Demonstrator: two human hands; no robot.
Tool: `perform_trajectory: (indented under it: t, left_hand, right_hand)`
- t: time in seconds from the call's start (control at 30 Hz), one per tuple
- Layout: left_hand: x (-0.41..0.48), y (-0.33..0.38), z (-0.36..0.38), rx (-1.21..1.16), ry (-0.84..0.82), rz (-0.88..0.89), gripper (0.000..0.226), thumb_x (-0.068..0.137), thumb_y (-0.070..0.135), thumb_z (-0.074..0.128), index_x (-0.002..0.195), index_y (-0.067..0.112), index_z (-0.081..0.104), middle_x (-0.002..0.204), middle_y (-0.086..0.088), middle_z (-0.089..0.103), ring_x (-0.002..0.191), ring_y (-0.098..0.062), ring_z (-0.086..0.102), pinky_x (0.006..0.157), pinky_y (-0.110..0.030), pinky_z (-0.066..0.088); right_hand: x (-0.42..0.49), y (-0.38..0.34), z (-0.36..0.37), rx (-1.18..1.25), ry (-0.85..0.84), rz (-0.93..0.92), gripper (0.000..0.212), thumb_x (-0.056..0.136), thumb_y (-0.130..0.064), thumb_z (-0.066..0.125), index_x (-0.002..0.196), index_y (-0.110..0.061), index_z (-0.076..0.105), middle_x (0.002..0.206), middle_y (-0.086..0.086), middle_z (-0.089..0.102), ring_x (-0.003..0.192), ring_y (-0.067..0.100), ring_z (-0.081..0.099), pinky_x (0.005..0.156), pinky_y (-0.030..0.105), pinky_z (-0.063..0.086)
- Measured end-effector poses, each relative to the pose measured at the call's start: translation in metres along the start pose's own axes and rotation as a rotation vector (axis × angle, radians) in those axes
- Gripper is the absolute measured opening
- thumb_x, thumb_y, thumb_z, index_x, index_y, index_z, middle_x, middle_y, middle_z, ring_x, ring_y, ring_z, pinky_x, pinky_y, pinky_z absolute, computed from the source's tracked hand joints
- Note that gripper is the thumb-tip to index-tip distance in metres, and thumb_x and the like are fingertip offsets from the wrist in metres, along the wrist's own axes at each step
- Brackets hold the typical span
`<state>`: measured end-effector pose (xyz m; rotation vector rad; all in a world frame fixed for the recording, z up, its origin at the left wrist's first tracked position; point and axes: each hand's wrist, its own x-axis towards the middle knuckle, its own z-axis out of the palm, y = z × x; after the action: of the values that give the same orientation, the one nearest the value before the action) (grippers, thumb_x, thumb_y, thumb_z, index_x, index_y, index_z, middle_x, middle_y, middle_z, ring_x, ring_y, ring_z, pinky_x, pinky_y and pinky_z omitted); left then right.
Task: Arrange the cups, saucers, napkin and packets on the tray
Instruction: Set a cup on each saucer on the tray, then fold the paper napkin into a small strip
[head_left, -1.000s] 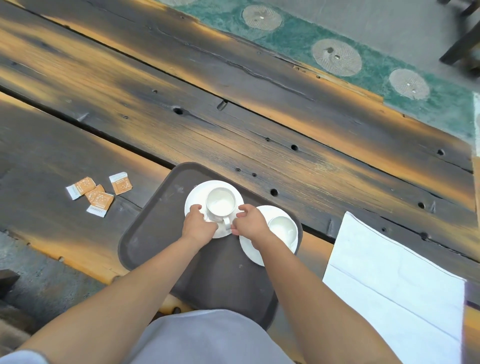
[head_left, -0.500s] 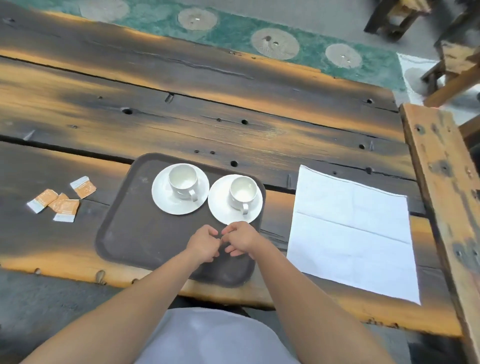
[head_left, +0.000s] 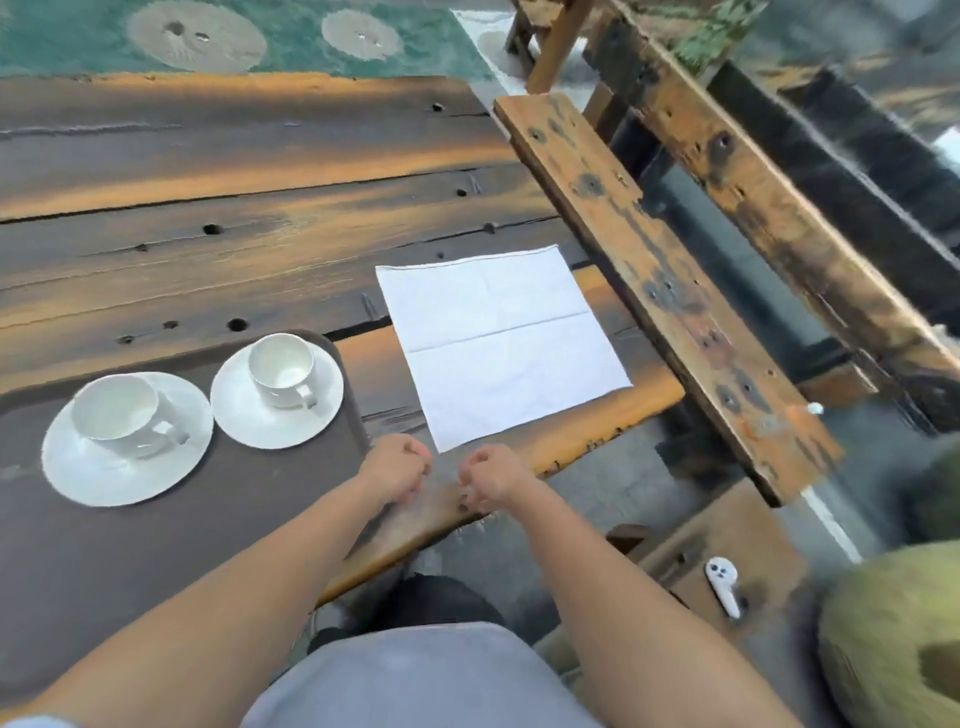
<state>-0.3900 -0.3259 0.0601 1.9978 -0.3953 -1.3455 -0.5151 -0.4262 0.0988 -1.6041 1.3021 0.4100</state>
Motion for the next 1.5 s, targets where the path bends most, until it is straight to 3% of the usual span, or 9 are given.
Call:
perform_trajectory:
  t: [0.13, 0.33, 0.47, 0.57, 0.87, 0.97, 1.1, 1.27, 1.5]
  left_hand:
    - [0.0, 0.006, 0.015, 0.043, -0.028, 0.029, 0.019, 0.088, 0.006, 0.053, 0.074, 0.014, 0.063, 0.087, -0.023, 0.073, 0.067, -0.027, 0.064, 0.064, -0.039, 0.055]
    - [0.024, 0.028, 0.011, 0.089, -0.014, 0.032, 0.019, 0.092, 0.008, 0.052, 0.076, 0.014, 0.059, 0.083, -0.012, 0.067, 0.059, -0.021, 0.061, 0.049, -0.023, 0.045]
    - [0.056, 0.047, 0.009, 0.05, 0.029, -0.019, 0.018, 0.093, 0.008, 0.05, 0.077, 0.011, 0.056, 0.079, -0.009, 0.064, 0.06, -0.023, 0.058, 0.048, -0.022, 0.042]
    - [0.086, 0.068, 0.011, -0.015, 0.057, -0.066, 0.015, 0.094, 0.01, 0.049, 0.08, 0.011, 0.054, 0.085, -0.008, 0.063, 0.06, -0.022, 0.058, 0.05, -0.023, 0.04]
    - [0.176, 0.152, 0.026, -0.044, 0.332, -0.136, 0.017, 0.089, 0.011, 0.047, 0.078, 0.01, 0.06, 0.088, -0.013, 0.07, 0.064, -0.027, 0.064, 0.056, -0.029, 0.049]
    - [0.195, 0.173, 0.027, 0.038, 0.411, -0.142, 0.02, 0.088, 0.015, 0.044, 0.086, 0.007, 0.062, 0.088, -0.014, 0.071, 0.076, -0.034, 0.069, 0.064, -0.036, 0.056]
    - [0.22, 0.197, 0.027, 0.28, 0.464, -0.115, 0.021, 0.089, 0.017, 0.042, 0.09, 0.016, 0.062, 0.09, -0.005, 0.068, 0.08, -0.026, 0.064, 0.07, -0.035, 0.055]
    - [0.251, 0.221, 0.013, 0.488, 0.493, -0.106, 0.023, 0.088, 0.011, 0.04, 0.097, 0.022, 0.058, 0.104, -0.001, 0.064, 0.089, -0.025, 0.059, 0.068, -0.032, 0.046]
    - [0.293, 0.225, -0.011, 0.554, 0.568, -0.101, 0.038, 0.093, 0.008, 0.045, 0.126, 0.018, 0.059, 0.13, -0.008, 0.056, 0.123, -0.03, 0.047, 0.089, -0.042, 0.047]
  right_hand:
    - [0.002, 0.017, -0.014, -0.02, 0.045, 0.04, 0.01, 0.088, -0.008, 0.051, 0.084, -0.011, 0.06, 0.084, 0.015, 0.068, 0.075, 0.029, 0.067, 0.06, 0.033, 0.055]
    - [0.024, 0.004, -0.042, -0.117, 0.042, 0.012, 0.014, 0.084, -0.012, 0.053, 0.072, -0.015, 0.059, 0.054, 0.001, 0.062, 0.049, 0.015, 0.057, 0.043, 0.022, 0.037]
    - [0.063, -0.009, -0.075, -0.184, -0.027, -0.02, 0.014, 0.083, -0.01, 0.047, 0.081, -0.011, 0.06, 0.089, 0.015, 0.074, 0.065, 0.024, 0.058, 0.045, 0.023, 0.037]
    - [0.098, -0.023, -0.106, -0.209, -0.068, -0.036, 0.013, 0.086, -0.01, 0.047, 0.082, -0.012, 0.059, 0.092, 0.009, 0.074, 0.059, 0.02, 0.059, 0.04, 0.017, 0.036]
    - [0.211, -0.075, -0.227, -0.473, -0.065, -0.155, 0.017, 0.087, -0.01, 0.046, 0.094, -0.007, 0.061, 0.097, 0.017, 0.073, 0.079, 0.029, 0.067, 0.057, 0.026, 0.045]
    - [0.244, -0.088, -0.256, -0.557, -0.016, -0.212, 0.019, 0.088, -0.012, 0.045, 0.096, -0.005, 0.061, 0.093, 0.015, 0.065, 0.083, 0.028, 0.059, 0.07, 0.032, 0.048]
    - [0.281, -0.106, -0.28, -0.606, 0.048, -0.274, 0.024, 0.087, -0.013, 0.049, 0.104, -0.005, 0.063, 0.109, 0.012, 0.066, 0.102, 0.03, 0.061, 0.084, 0.037, 0.054]
    - [0.315, -0.128, -0.291, -0.679, 0.094, -0.337, 0.026, 0.082, -0.012, 0.049, 0.107, -0.011, 0.058, 0.106, 0.007, 0.062, 0.093, 0.028, 0.063, 0.074, 0.032, 0.051]
    - [0.36, -0.143, -0.309, -0.728, 0.133, -0.383, 0.034, 0.087, -0.01, 0.052, 0.12, -0.015, 0.06, 0.121, 0.008, 0.059, 0.112, 0.028, 0.055, 0.077, 0.031, 0.047]
